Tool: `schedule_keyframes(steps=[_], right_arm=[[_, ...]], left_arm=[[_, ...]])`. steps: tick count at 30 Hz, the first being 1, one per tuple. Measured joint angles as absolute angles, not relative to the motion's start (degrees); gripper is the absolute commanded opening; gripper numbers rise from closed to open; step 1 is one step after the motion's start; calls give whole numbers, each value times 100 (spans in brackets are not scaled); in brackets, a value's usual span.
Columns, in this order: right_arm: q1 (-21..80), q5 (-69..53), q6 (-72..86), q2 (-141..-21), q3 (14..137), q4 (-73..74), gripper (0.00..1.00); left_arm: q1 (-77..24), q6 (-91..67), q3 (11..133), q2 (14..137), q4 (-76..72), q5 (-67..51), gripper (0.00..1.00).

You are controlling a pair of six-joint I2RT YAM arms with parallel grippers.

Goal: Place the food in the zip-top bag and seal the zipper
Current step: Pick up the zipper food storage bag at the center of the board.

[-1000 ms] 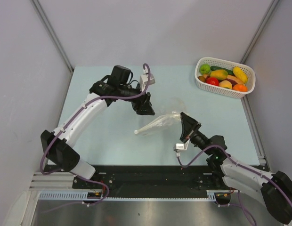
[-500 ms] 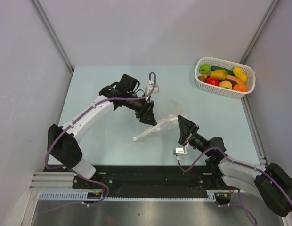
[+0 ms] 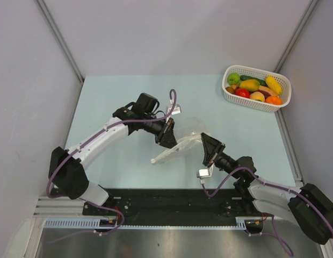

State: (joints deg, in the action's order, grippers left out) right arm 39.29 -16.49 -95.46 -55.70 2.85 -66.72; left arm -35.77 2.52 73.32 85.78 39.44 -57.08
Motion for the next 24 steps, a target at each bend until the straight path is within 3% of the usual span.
schedule_keyframes(steps=[4, 6, 7, 10, 16, 19, 24], right_arm=[[3962, -1612, -9566, -5653, 329, -6672, 12], [3970, -1555, -9559, -5717, 412, -6672, 27], [3970, -1522, -9559, -5741, 462, -6672, 54], [3979, -1389, -9500, -5749, 541, -6674, 99], [3994, -770, -9354, -5642, 561, -6558, 100], [3994, -226, -9041, -5332, 687, -5959, 100], [3898, 543, -7395, -4685, 2176, -3006, 100]], left_arm=[[-3577, 128, 7271, 8381, 3756, -5710, 0], [-3577, 102, 7244, 8337, 3677, -5660, 0], [-3577, 80, 7218, 8320, 3642, -5616, 0], [-3564, -71, 7011, 8169, 3426, -5282, 0], [-3465, -272, 6709, 7518, 2993, -3977, 0], [-3459, -244, 6707, 7205, 2801, -2705, 0], [-3614, -30, 6707, 6864, 2530, -766, 0]])
